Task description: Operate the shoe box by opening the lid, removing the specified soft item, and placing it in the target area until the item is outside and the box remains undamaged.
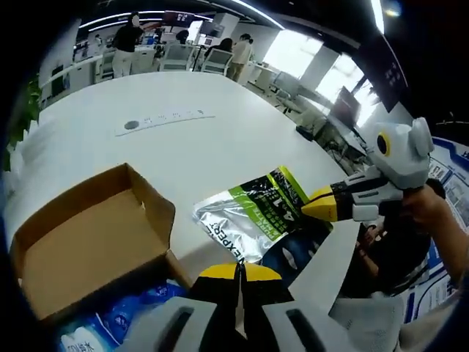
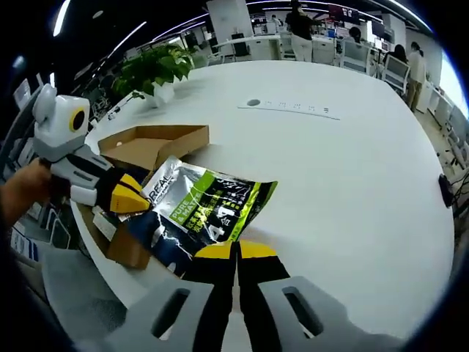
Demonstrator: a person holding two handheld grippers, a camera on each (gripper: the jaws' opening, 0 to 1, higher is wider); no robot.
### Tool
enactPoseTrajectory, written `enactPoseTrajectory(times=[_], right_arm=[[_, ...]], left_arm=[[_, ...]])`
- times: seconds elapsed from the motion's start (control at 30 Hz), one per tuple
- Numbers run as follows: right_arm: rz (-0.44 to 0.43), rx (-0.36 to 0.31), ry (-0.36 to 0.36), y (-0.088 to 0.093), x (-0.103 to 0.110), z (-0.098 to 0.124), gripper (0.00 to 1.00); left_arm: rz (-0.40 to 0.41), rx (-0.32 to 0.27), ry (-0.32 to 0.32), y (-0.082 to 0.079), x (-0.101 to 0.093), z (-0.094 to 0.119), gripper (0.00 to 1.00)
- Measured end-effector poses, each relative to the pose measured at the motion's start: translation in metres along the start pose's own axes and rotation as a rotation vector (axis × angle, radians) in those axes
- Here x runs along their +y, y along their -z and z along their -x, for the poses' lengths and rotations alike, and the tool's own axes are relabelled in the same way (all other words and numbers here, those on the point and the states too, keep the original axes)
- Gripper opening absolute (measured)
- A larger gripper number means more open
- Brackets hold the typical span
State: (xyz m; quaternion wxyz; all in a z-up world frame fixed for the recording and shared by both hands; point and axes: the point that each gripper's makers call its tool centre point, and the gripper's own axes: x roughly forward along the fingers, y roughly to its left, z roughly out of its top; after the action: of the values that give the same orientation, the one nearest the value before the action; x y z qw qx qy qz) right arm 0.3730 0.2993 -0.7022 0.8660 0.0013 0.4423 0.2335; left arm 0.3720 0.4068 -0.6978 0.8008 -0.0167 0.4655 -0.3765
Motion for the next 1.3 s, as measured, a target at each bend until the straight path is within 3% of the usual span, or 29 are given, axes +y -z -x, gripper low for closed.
enactPoseTrajectory(times=[0.8, 1.3], right_arm=[[0.042, 0.027, 0.024, -0.006, -0.039, -0.045, 0.0], [0.026, 0.044, 0.02, 0.007, -0.049, -0.069, 0.0]], left_arm=[[-0.162, 0.15, -0.063, 0.0, 0.015, -0.054, 0.0], [-0.437, 0.262, -0.117, 0.008, 0.024, -0.074, 0.01]])
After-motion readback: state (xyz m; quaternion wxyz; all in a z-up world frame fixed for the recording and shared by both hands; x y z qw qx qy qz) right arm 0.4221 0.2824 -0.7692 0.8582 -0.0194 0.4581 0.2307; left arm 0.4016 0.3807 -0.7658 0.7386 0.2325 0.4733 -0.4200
